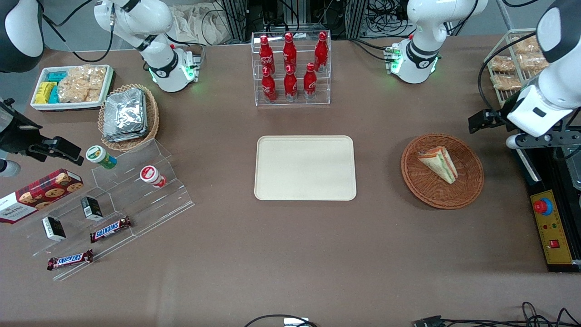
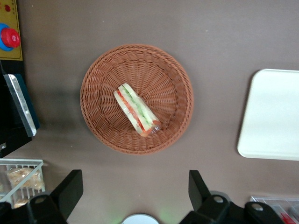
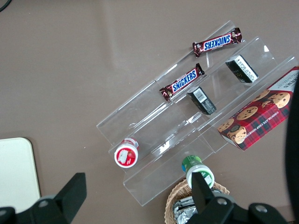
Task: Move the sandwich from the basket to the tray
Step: 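Move the left gripper over the sandwich in the wicker basket, then lower the open left gripper around the wrapped sandwich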
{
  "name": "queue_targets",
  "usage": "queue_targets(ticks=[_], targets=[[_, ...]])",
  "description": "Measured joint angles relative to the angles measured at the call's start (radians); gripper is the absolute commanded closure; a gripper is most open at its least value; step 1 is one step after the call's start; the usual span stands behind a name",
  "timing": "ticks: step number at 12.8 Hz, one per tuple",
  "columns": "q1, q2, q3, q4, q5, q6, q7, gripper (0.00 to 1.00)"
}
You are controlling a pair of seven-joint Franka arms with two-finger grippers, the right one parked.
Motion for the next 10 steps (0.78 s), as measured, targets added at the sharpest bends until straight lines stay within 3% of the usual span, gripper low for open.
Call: queue_targets(ticks=[3, 10], targets=[[0.034, -0.086, 0.006, -0.229, -0.002, 0.179, -0.03, 0.0], [0.053, -0.103, 0.007, -0.506, -0.003, 0.522, -0.257, 0.0]])
